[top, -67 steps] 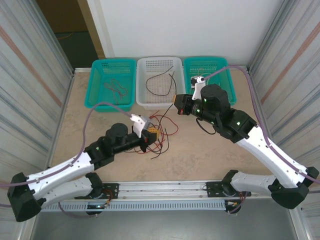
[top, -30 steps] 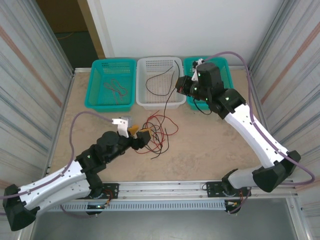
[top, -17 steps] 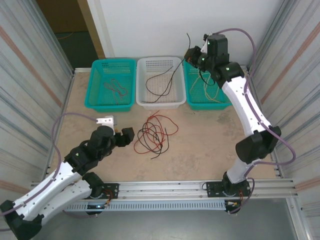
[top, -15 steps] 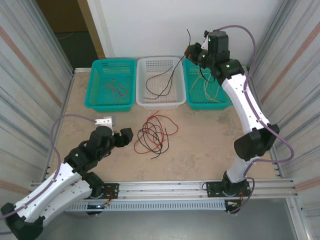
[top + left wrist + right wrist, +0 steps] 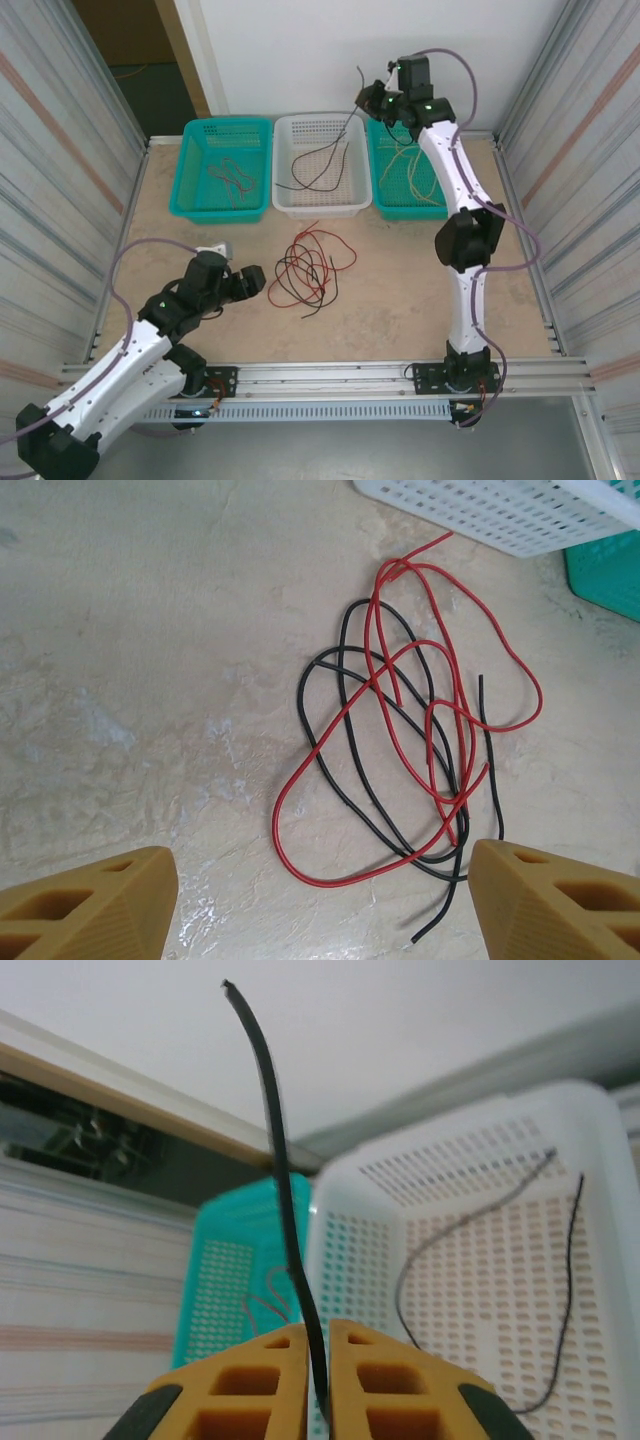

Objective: Untangle the cables

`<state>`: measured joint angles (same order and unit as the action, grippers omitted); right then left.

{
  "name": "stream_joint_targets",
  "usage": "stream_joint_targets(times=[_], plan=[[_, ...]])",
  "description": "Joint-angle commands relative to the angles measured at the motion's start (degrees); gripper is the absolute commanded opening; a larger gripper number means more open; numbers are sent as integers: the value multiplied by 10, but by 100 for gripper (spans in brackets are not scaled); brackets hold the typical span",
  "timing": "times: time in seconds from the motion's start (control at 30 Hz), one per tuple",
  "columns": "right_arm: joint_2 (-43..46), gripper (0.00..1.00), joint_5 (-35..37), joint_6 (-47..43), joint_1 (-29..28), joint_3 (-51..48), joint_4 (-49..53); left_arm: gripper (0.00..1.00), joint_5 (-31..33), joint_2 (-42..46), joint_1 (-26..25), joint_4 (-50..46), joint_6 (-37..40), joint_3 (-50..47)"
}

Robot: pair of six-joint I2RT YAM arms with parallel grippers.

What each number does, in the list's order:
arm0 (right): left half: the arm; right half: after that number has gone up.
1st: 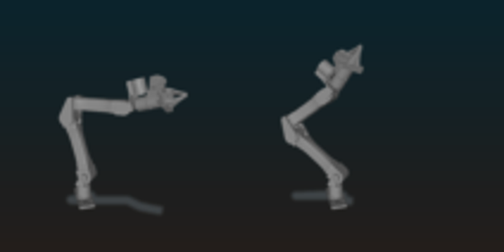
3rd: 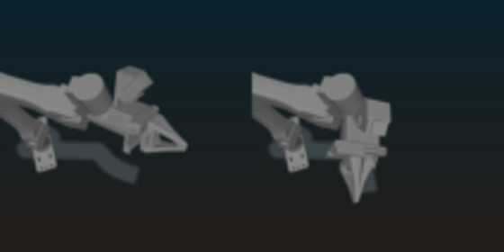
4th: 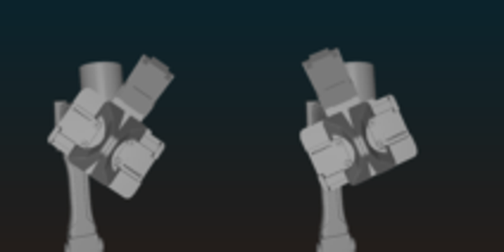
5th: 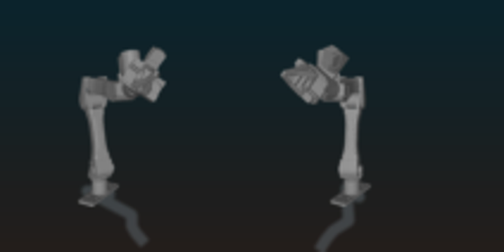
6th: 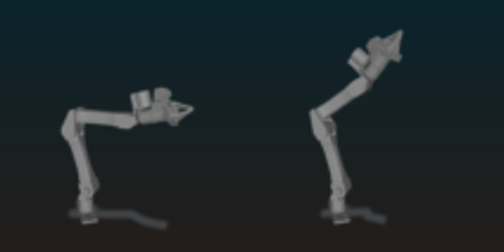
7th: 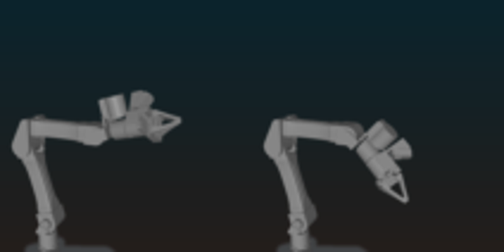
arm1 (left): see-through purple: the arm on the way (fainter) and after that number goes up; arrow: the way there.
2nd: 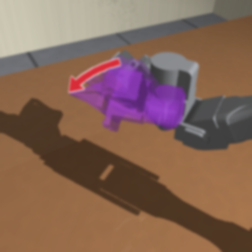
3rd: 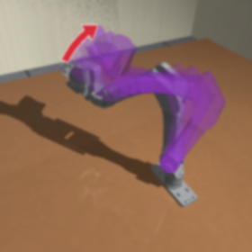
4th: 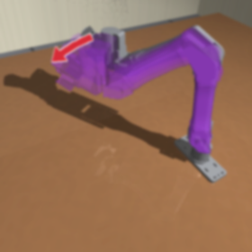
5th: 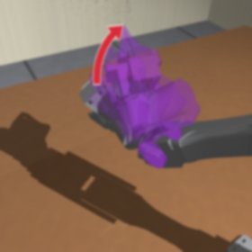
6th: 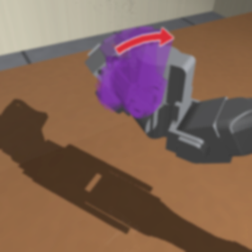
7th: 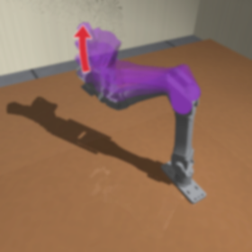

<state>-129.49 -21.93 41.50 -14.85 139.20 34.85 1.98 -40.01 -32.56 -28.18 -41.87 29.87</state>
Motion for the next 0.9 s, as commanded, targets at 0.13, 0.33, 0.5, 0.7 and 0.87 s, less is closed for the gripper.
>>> stream_joint_targets(times=[0.13, 0.33, 0.5, 0.7, 0.87], plan=[[-36, 33, -11, -36, 7, 31, 84, 78, -14, -38, 8, 22, -18, 14], [48, 37, 17, -58, -5, -52, 93, 78, -28, -70, 9, 1, -18, 36], [170, 39, 83, -91, -63, -235, 68, 74, -56, -102, 15, -17, -11, 55], [319, 42, 189, -59, -176, -531, -17, 65, -92, -142, 17, 2, -26, 51], [354, 44, 227, 9, -258, -685, -73, 58, -120, -172, 19, 24, -32, 50]])
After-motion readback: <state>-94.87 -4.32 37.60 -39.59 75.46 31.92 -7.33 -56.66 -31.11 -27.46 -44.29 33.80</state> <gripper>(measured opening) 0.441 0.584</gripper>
